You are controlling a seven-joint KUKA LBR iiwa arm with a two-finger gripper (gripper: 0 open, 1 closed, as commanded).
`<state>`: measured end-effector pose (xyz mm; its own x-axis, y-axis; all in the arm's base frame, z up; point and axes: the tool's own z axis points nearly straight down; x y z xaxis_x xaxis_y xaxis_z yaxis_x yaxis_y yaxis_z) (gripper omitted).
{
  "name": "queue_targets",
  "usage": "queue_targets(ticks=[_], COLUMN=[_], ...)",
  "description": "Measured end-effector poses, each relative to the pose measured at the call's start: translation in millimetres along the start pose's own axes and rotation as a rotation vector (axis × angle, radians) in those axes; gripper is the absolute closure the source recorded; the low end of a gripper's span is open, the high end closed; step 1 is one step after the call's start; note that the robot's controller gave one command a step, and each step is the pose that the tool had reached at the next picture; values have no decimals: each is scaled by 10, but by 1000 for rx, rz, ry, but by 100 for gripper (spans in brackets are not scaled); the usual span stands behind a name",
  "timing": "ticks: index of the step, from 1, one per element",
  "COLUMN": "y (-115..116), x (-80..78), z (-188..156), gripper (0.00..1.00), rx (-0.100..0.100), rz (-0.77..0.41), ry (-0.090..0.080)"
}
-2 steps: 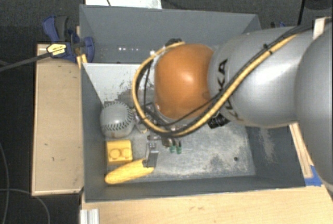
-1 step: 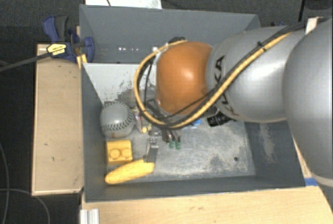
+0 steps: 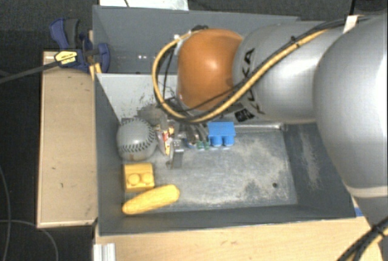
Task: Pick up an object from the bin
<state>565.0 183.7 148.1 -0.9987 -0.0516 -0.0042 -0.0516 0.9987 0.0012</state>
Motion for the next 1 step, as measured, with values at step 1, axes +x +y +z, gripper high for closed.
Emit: queue_targets(ticks=[1], y=[-119], x=[-185], z=[31], gripper=[0], rx=[0], rz=[-1], ry=[0])
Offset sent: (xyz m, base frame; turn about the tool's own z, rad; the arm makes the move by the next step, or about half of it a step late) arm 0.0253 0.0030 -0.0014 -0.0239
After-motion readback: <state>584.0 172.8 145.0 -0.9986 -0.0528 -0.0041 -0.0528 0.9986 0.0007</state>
